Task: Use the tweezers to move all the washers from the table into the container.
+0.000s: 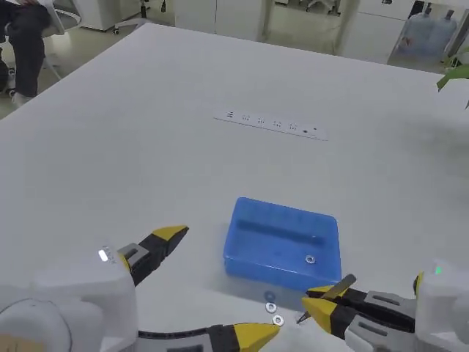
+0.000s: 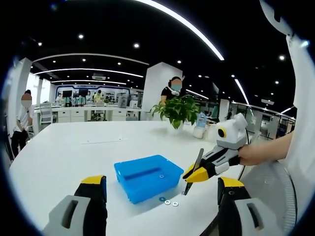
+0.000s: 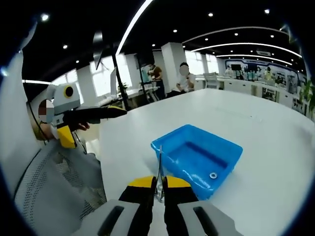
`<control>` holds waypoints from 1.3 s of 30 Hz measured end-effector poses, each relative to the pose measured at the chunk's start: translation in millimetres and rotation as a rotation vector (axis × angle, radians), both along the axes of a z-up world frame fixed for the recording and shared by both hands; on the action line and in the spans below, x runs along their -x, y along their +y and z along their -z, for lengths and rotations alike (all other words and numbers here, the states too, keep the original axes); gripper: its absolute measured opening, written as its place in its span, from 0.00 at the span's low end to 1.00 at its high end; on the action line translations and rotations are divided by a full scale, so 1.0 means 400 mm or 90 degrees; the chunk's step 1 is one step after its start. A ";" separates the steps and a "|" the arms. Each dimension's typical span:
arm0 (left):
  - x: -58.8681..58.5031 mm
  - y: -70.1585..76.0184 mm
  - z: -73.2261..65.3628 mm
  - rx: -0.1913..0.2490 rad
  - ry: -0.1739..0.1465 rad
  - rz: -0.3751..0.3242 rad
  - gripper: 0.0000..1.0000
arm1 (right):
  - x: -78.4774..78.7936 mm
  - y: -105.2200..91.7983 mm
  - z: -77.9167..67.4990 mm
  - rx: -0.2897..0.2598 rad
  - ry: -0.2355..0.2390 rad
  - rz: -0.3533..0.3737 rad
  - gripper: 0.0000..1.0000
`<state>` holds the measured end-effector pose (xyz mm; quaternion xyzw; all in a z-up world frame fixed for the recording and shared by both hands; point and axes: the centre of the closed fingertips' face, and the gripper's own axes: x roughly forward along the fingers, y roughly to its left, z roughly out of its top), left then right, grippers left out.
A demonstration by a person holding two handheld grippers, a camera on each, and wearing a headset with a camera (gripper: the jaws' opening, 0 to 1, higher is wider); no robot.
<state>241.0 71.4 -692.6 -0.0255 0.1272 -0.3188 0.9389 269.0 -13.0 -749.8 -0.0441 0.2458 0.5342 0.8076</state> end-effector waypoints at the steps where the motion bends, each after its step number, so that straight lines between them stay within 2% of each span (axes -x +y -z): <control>1: 0.000 -0.001 0.000 0.000 0.000 0.001 0.95 | -0.001 0.001 -0.006 0.000 -0.003 -0.002 0.03; 7: 0.000 -0.001 0.003 -0.002 0.003 0.004 0.95 | -0.025 0.018 -0.048 -0.007 -0.024 -0.022 0.03; 12: 0.001 -0.003 0.002 0.000 0.002 0.005 0.95 | -0.070 0.023 -0.053 -0.005 -0.026 -0.035 0.03; 15: 0.003 -0.007 0.002 0.006 0.005 0.011 0.95 | -0.094 0.028 -0.071 -0.030 -0.019 -0.034 0.03; 18: 0.003 -0.006 0.004 0.004 0.007 0.010 0.95 | -0.128 0.029 -0.075 -0.044 -0.008 -0.007 0.03; 23: 0.002 -0.005 0.004 0.008 0.009 0.009 0.95 | -0.191 0.019 -0.043 -0.041 0.028 0.060 0.03; 28: 0.002 -0.006 0.010 -0.001 0.014 0.011 0.95 | -0.245 0.014 0.007 -0.023 0.051 0.092 0.03; 32: 0.002 -0.007 0.013 -0.003 0.017 0.012 0.95 | -0.263 0.020 0.026 -0.014 0.055 0.100 0.03; 39: 0.001 -0.005 0.014 -0.004 0.019 0.010 0.94 | -0.263 0.039 0.052 0.019 0.047 0.091 0.03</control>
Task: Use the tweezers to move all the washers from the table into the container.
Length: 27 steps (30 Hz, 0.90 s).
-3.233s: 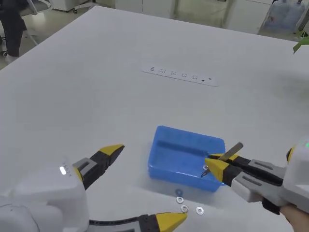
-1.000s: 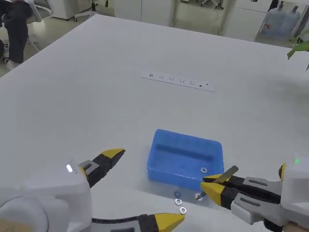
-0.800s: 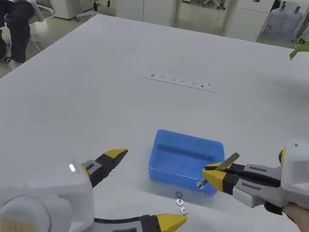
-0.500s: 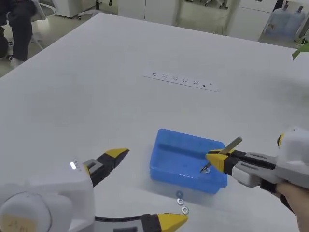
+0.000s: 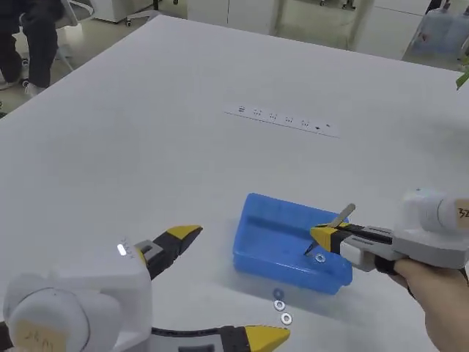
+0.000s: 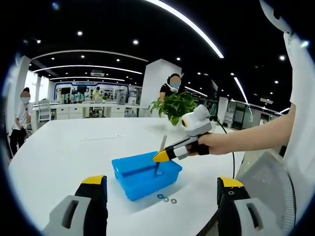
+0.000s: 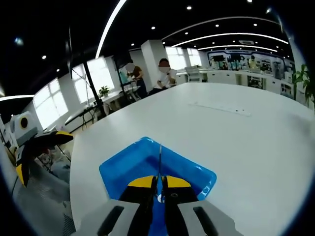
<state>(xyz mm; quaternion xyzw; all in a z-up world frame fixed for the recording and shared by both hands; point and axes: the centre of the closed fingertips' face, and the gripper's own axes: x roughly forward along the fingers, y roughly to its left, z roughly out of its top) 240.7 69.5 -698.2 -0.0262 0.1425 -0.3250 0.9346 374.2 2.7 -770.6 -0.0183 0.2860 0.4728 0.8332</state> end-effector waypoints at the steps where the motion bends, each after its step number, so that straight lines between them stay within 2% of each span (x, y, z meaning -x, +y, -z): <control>1: 0.000 0.000 0.001 0.000 0.001 0.000 0.94 | 0.000 -0.001 0.003 0.003 -0.001 -0.002 0.03; 7: 0.001 -0.002 0.004 -0.002 0.004 0.002 0.94 | 0.007 0.000 0.014 0.027 -0.011 -0.017 0.03; 19: 0.002 -0.003 0.008 -0.007 0.007 0.006 0.94 | 0.014 0.004 0.013 0.030 -0.018 -0.024 0.04; 27: 0.000 0.000 0.008 -0.007 0.006 0.004 0.94 | 0.035 0.004 -0.036 -0.001 -0.043 -0.026 0.04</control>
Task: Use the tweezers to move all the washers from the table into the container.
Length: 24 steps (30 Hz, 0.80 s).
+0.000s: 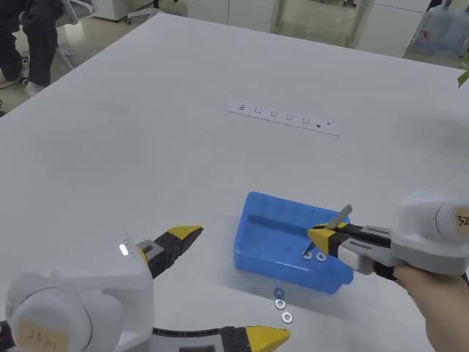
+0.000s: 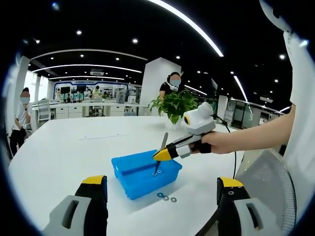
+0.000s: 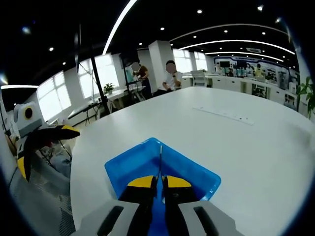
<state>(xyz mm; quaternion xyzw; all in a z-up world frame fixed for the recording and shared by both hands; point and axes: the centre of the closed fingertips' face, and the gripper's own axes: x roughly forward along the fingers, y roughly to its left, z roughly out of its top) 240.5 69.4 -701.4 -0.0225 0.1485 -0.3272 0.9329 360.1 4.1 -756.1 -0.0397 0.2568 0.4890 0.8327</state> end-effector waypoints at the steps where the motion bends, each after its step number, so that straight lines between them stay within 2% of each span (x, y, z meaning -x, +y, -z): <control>1: 0.000 0.000 0.001 -0.001 0.001 0.000 0.94 | 0.003 -0.001 -0.012 -0.010 -0.005 0.002 0.04; 9: 0.002 -0.004 0.004 -0.005 0.003 0.007 0.94 | 0.038 -0.002 -0.089 -0.056 -0.027 0.003 0.04; 14: 0.004 -0.007 0.008 -0.009 0.006 0.013 0.94 | 0.077 0.001 -0.116 -0.079 -0.022 -0.009 0.04; 17: 0.004 -0.008 0.009 -0.010 0.008 0.015 0.93 | 0.101 0.005 -0.114 -0.085 -0.011 -0.019 0.04; 19: 0.005 -0.009 0.010 -0.011 0.009 0.016 0.93 | 0.122 0.011 -0.103 -0.087 0.006 -0.028 0.04; 24: 0.007 -0.009 0.013 -0.014 0.011 0.018 0.93 | 0.159 0.017 -0.057 -0.078 0.031 -0.044 0.04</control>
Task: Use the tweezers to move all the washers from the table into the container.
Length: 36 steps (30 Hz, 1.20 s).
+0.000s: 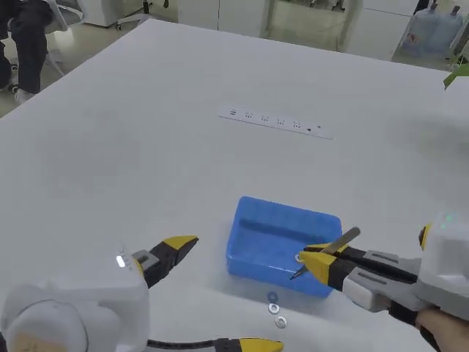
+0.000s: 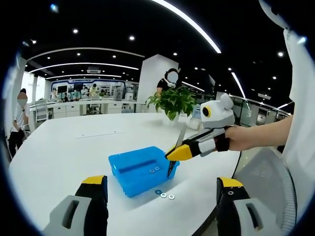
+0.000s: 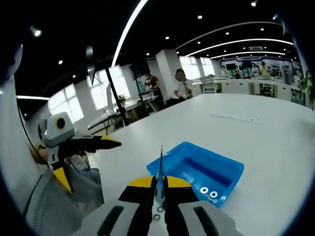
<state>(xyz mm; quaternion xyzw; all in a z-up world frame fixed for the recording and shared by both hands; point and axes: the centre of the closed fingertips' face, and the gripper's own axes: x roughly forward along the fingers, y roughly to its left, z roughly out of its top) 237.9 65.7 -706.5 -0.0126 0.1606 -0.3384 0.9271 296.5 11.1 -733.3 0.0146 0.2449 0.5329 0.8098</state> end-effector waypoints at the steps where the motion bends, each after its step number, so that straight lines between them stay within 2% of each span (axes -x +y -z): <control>1: 0.000 0.000 0.000 0.000 0.000 0.000 0.93 | 0.010 -0.001 0.018 0.014 0.005 -0.007 0.04; 6: 0.002 -0.001 0.003 -0.002 0.002 0.002 0.93 | 0.040 0.004 0.061 0.031 0.028 -0.024 0.04; 9: 0.003 -0.003 0.006 -0.005 0.004 0.004 0.93 | 0.047 0.002 0.088 0.054 0.032 -0.032 0.04; 16: 0.004 -0.003 0.008 -0.009 0.005 0.004 0.93 | 0.055 0.005 0.124 0.071 0.044 -0.040 0.04; 21: 0.004 -0.002 0.008 -0.009 0.006 0.002 0.93 | 0.061 0.008 0.127 0.072 0.045 -0.046 0.04; 26: 0.004 -0.002 0.008 -0.010 0.005 0.002 0.93 | 0.086 0.019 0.127 0.108 0.005 -0.089 0.04; 33: 0.005 -0.003 0.009 -0.013 0.006 0.004 0.93 | 0.134 0.051 0.130 0.188 -0.135 -0.194 0.04; 34: 0.005 -0.003 0.009 -0.013 0.005 0.004 0.93 | 0.140 0.055 0.132 0.203 -0.162 -0.213 0.04; 36: 0.005 -0.003 0.009 -0.015 0.005 0.003 0.93 | 0.148 0.059 0.135 0.224 -0.193 -0.236 0.04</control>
